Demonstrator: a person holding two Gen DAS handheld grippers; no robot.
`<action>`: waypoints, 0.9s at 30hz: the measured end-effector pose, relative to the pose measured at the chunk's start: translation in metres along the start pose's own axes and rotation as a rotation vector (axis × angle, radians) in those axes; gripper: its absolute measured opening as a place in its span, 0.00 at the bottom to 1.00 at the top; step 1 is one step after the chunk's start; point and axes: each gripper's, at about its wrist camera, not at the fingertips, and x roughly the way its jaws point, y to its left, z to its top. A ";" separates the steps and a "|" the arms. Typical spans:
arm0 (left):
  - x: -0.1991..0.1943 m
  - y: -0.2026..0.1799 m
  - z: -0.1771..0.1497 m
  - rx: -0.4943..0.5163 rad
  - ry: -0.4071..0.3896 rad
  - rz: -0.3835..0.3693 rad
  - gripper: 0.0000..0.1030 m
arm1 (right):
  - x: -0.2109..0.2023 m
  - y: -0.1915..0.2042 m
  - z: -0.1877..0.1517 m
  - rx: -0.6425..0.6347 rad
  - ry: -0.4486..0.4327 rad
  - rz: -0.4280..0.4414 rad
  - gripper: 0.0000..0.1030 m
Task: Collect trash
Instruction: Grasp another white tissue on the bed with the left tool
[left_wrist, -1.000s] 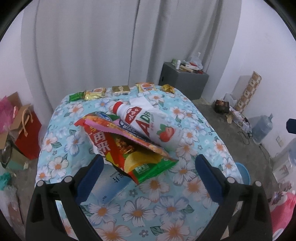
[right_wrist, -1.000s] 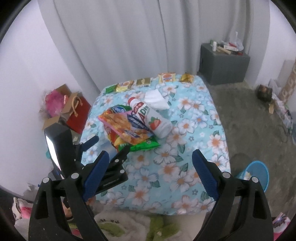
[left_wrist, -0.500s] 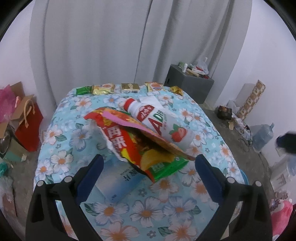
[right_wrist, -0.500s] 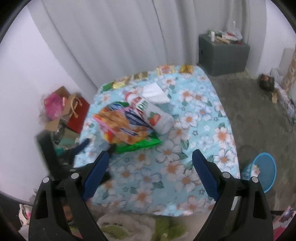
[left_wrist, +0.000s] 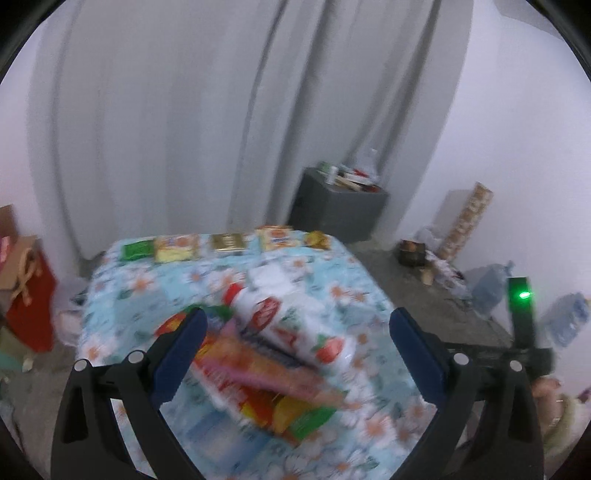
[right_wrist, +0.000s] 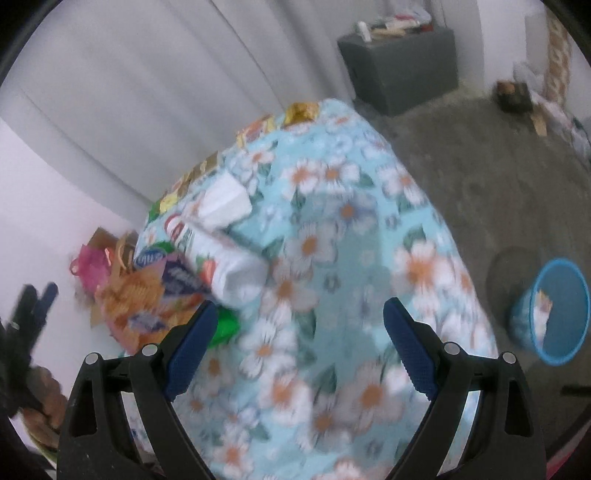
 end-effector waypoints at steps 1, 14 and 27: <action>0.007 0.001 0.006 -0.006 0.018 -0.015 0.94 | 0.003 0.000 0.004 -0.013 -0.004 0.008 0.84; 0.132 0.031 0.062 -0.104 0.421 -0.063 0.94 | 0.061 0.029 0.038 -0.219 0.056 0.163 0.81; 0.298 -0.018 0.039 0.385 0.793 0.105 0.94 | 0.087 0.001 0.055 -0.187 0.106 0.227 0.78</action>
